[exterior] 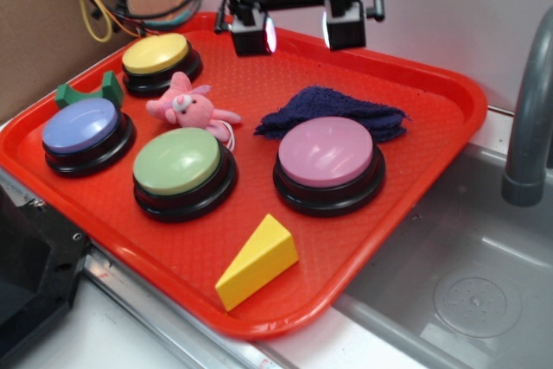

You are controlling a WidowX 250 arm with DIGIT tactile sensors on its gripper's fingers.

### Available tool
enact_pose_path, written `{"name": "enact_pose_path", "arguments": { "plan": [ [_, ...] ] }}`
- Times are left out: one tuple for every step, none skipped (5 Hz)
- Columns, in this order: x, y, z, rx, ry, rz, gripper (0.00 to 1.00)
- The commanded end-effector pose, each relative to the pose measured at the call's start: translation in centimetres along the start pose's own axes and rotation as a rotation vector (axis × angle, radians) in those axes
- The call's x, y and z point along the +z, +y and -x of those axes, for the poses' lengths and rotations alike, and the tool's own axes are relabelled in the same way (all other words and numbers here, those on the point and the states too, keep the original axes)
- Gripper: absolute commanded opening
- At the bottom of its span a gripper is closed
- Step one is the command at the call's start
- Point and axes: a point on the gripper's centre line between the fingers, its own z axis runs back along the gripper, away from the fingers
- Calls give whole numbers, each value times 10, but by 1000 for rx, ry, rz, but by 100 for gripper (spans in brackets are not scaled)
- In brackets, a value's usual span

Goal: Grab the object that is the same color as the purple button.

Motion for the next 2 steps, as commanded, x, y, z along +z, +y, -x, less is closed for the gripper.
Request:
{"name": "enact_pose_path", "arguments": {
  "plan": [
    [-39,-6,-18,-13,-28,-63,100],
    [-52,-4,-19,-6,-8,-78,100]
  ]
}}
